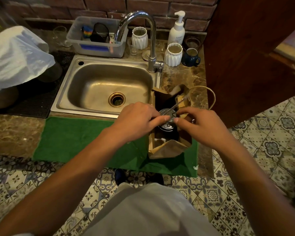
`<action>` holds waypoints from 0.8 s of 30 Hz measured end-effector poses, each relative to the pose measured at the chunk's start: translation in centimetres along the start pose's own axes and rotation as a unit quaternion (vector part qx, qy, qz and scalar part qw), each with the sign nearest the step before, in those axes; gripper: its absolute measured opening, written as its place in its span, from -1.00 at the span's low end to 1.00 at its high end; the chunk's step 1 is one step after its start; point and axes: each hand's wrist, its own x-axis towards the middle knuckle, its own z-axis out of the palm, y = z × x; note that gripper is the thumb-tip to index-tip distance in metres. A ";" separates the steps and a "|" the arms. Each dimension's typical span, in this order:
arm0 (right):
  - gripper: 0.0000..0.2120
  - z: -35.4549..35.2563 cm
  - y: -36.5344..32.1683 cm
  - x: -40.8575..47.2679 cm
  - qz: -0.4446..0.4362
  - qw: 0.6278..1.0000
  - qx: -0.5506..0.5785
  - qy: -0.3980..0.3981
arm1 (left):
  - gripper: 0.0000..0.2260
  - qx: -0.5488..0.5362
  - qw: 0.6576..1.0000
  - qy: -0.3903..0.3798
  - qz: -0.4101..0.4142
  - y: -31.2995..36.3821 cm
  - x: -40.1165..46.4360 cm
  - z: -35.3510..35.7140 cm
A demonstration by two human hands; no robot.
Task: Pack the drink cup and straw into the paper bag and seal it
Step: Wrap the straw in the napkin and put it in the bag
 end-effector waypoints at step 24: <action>-0.80 1.1 0.0 -0.7 0.111 0.865 0.453 0.186 | -0.30 -0.089 0.995 -0.042 0.013 -0.2 -1.6 0.2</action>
